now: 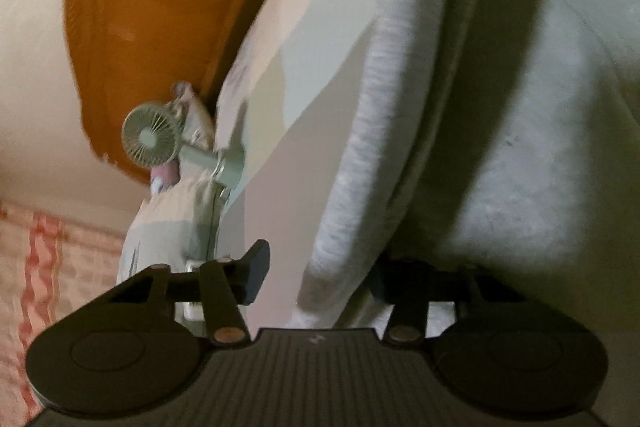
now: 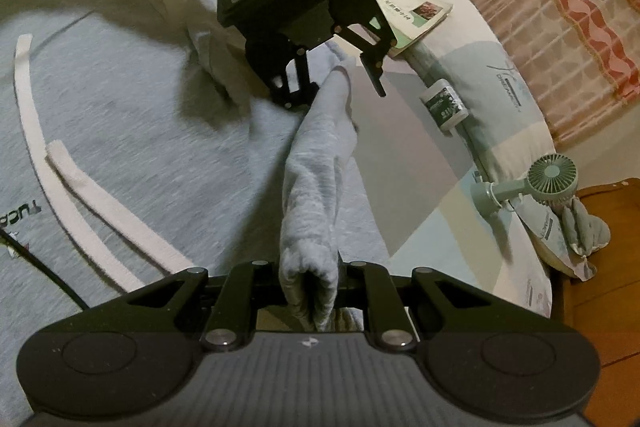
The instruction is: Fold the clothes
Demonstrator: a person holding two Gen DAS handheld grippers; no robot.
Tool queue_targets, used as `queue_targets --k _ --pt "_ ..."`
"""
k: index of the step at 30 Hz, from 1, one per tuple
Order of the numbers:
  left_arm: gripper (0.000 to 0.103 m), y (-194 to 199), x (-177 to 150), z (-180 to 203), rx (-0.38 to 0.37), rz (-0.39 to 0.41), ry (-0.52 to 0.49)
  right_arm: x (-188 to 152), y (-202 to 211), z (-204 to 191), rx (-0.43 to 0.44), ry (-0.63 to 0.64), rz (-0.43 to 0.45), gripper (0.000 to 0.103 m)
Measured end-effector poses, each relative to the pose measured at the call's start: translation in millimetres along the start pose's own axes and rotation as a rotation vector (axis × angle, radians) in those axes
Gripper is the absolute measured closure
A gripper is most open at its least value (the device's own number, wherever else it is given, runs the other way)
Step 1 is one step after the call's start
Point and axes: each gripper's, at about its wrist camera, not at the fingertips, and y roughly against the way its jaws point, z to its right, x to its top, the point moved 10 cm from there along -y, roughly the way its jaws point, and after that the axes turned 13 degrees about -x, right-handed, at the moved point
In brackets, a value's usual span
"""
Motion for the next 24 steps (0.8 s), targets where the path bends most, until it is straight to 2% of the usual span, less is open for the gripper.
queue_targets --k 2,3,5,8,15,19,24 --pt "0.06 -2.1 0.6 3.5 -0.009 -0.005 -0.04 -1.8 -0.8 -2.8 0.005 0.004 -0.005 0.085" --pt "0.064 -3.1 0.8 5.4 -0.014 -0.007 -0.05 -2.4 -1.3 -3.8 0.007 0.003 -0.007 0.085" --pt "0.075 -5.8 0.4 10.2 -0.025 -0.014 -0.068 -2.9 -2.2 -4.7 0.007 -0.001 -0.008 0.085" --pt "0.097 -11.5 -0.6 16.8 -0.048 -0.041 -0.083 -2.2 -1.9 -4.4 0.007 -0.016 -0.01 0.085" --pt "0.098 8.2 3.7 3.3 -0.066 -0.074 -0.01 -4.2 2.1 11.8 0.011 -0.111 -0.021 0.085" --pt "0.099 36.4 11.9 -3.9 -0.052 -0.094 -0.011 -7.4 10.2 28.5 0.021 -0.208 -0.025 0.085" --pt "0.098 72.8 22.2 12.9 -0.076 -0.127 -0.039 -12.8 27.5 47.0 0.054 -0.343 -0.004 0.083"
